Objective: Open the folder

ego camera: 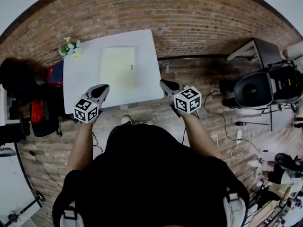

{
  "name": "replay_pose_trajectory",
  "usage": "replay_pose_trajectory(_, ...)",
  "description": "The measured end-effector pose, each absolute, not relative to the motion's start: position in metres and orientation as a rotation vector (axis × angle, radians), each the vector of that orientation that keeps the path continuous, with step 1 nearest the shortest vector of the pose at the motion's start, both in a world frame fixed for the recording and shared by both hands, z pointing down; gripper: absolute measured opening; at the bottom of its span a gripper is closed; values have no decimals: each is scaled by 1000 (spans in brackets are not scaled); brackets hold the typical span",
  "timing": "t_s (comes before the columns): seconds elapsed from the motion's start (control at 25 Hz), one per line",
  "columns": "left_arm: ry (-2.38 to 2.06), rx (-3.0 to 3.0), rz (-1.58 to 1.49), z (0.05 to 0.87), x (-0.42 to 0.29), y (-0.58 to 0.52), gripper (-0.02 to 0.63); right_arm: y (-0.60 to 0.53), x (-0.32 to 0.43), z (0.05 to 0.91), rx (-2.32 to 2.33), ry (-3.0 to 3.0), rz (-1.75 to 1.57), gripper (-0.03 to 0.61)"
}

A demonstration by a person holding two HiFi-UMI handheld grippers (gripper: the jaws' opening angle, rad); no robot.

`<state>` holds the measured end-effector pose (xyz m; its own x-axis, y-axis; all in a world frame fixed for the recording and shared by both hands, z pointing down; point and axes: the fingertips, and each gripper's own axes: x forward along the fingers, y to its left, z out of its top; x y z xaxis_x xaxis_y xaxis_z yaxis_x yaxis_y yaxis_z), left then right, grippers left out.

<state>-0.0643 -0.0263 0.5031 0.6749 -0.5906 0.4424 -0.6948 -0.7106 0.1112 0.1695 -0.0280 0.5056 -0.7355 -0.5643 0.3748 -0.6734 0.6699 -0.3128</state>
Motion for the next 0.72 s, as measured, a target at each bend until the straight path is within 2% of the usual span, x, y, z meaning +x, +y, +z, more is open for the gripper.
replay_pose_trajectory(0.72, -967, 2635, 517, 513, -88, -65, 17, -63, 141, 503, 1078, -2591, 648, 23)
